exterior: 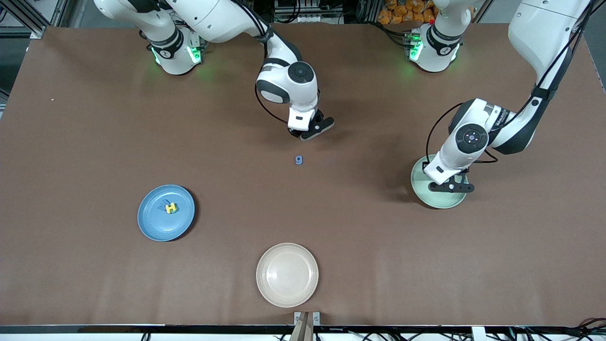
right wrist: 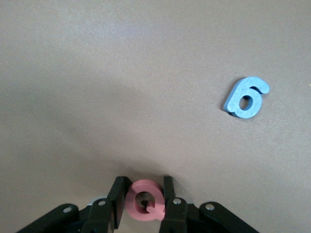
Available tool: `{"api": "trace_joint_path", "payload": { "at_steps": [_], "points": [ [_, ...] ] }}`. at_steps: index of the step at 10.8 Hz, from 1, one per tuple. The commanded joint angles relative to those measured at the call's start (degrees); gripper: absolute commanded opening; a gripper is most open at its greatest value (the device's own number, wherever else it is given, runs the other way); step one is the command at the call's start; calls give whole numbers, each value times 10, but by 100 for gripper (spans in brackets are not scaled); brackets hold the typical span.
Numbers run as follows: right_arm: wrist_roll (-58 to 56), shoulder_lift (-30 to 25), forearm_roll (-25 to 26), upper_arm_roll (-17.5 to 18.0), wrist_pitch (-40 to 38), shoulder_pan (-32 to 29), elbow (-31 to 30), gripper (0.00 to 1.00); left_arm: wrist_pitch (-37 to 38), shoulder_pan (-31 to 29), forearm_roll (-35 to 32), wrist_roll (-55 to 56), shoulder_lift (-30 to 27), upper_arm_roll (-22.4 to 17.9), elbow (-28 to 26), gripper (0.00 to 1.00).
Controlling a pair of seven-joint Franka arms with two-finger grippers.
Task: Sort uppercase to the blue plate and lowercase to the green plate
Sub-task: 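Place the Q on the blue plate while the left gripper reaches the 6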
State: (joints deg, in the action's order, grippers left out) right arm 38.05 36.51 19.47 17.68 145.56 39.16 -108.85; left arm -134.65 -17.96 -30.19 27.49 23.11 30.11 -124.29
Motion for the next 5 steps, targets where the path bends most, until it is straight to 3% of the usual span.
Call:
{"api": "trace_joint_path", "payload": {
  "at_steps": [1, 5],
  "points": [
    [12, -14, 10, 11, -8, -21, 7, 0, -1, -1, 9, 28, -17, 22, -6, 66],
    [-55, -71, -9, 60, -89, -123, 10, 0, 0, 4, 21, 107, -10, 60, 12, 66]
  ]
}}
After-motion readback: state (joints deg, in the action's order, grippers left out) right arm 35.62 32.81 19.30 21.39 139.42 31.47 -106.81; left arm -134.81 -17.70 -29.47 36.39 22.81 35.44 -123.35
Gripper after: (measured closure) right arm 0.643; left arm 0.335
